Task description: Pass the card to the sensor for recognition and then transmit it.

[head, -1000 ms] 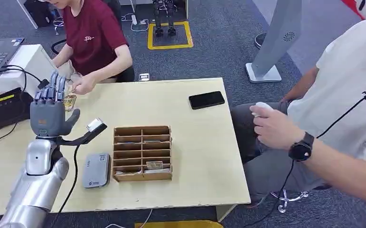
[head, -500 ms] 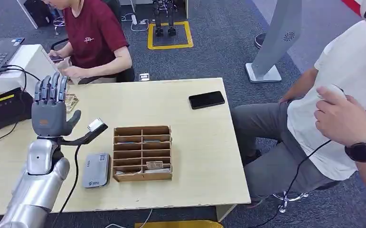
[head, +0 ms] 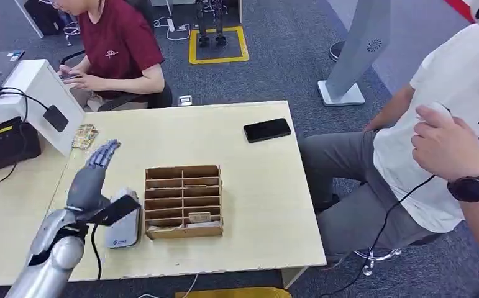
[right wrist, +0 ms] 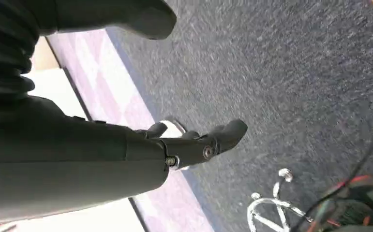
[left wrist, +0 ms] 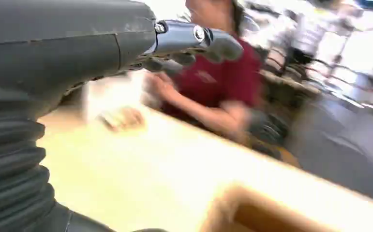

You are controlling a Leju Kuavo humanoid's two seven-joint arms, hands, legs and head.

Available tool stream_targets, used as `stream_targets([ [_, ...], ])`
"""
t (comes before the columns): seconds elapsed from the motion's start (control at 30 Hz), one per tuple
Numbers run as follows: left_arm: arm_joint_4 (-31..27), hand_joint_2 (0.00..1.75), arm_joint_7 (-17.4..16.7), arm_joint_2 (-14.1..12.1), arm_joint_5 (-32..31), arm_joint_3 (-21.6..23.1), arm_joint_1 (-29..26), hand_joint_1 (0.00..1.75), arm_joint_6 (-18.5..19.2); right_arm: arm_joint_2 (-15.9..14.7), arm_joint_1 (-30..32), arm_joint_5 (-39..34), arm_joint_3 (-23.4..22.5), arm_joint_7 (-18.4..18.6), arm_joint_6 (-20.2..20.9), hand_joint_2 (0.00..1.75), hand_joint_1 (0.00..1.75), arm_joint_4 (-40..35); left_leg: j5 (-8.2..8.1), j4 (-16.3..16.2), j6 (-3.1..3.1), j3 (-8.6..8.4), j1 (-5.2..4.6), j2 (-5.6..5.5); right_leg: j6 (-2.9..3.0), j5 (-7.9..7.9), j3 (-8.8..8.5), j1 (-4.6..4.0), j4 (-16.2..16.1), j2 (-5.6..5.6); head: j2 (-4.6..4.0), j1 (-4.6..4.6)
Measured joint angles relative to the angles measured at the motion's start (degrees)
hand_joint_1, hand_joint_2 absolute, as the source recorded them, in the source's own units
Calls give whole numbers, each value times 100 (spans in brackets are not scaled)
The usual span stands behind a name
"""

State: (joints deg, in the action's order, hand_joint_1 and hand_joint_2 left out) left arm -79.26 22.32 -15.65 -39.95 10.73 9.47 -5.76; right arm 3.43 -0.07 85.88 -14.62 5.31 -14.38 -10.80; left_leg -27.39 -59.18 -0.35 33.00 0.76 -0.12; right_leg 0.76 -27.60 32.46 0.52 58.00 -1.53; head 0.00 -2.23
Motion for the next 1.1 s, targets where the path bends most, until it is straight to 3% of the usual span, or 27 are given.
stream_targets([
  [0.13, -1565, 175, 140, -365, 608, 178, -809, 0, 347, -9, 14, -2, -29, 0, -2, 175, 0, 0, -2, -1, 3, 21, 1, -21, -3, -6, 11, -1, -5, 20, 0, 13],
  [0.27, -2323, 175, 323, -525, 745, 311, -1084, 0, 545, -9, 11, -2, -50, 17, -22, 175, 0, 0, 0, 1, 3, 21, 2, -26, -2, -4, 8, -1, -4, 32, 0, 15],
  [0.47, -2764, 175, 343, -658, 719, 379, -1204, 0, 552, -2, 1, -2, -111, 52, -29, 175, 0, 0, 16, 1, -2, 19, 3, -28, 4, 9, 5, -1, -3, 35, 0, 15],
  [0.8, -2948, 175, 341, -735, 651, 447, -1232, 0, 550, 2, -10, -4, -147, 66, -22, 175, 0, 0, 19, 0, 1, 20, 3, -32, 8, 12, 5, -1, -2, 35, 0, 15],
  [0.9, -2952, 175, 190, -750, 178, 482, -1232, 0, 427, 4, -22, -2, -149, 74, 2, 175, 0, -2, 19, 0, 1, 20, 3, -32, 8, 12, 6, -1, -2, 35, 0, 18],
  [1.1, -2741, 175, -561, -875, -1842, 1014, -1228, 0, -394, 18, -38, 9, -151, 129, 35, 175, 0, -4, 19, 0, 1, 20, 3, -32, 8, 12, 6, -1, -2, 34, 0, 15],
])
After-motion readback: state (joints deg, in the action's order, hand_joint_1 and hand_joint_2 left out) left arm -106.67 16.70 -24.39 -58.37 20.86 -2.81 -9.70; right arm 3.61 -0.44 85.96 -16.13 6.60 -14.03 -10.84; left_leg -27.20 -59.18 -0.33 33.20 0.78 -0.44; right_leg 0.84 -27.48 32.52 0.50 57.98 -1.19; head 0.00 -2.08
